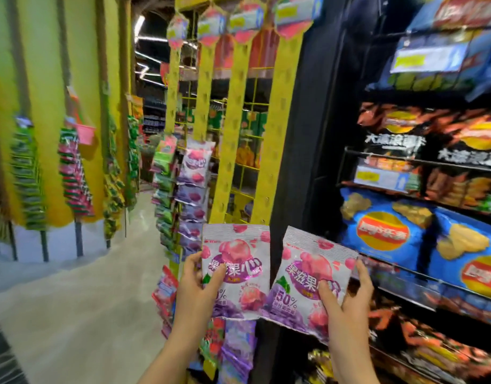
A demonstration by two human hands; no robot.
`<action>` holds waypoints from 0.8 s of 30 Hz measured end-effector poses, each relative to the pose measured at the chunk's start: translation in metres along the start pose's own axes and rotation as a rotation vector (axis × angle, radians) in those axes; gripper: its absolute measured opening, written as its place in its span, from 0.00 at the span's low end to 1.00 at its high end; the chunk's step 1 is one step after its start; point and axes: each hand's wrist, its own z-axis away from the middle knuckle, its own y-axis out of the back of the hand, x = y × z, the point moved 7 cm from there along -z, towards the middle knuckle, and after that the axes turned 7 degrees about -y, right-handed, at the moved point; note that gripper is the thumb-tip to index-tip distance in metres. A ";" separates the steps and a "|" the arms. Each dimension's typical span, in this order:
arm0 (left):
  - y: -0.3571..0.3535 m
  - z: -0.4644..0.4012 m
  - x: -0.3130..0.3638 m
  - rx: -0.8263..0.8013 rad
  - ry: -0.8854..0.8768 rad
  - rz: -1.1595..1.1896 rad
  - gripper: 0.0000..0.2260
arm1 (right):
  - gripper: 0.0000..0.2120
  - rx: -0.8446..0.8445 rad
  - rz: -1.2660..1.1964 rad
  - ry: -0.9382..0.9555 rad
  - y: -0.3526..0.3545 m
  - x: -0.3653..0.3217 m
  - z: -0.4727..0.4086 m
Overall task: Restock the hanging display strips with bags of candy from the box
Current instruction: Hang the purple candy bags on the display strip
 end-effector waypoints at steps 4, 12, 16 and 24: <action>0.034 -0.045 -0.011 -0.029 -0.026 -0.015 0.12 | 0.28 0.014 0.017 0.052 -0.054 0.002 -0.006; 0.072 -0.121 -0.016 -0.045 -0.099 0.058 0.18 | 0.25 0.008 0.057 0.112 -0.120 0.007 -0.030; 0.078 -0.159 -0.010 -0.031 -0.164 0.098 0.23 | 0.24 0.005 0.086 0.153 -0.150 0.001 -0.053; 0.076 -0.267 -0.015 -0.069 -0.281 0.024 0.19 | 0.24 -0.010 0.154 0.301 -0.209 -0.013 -0.111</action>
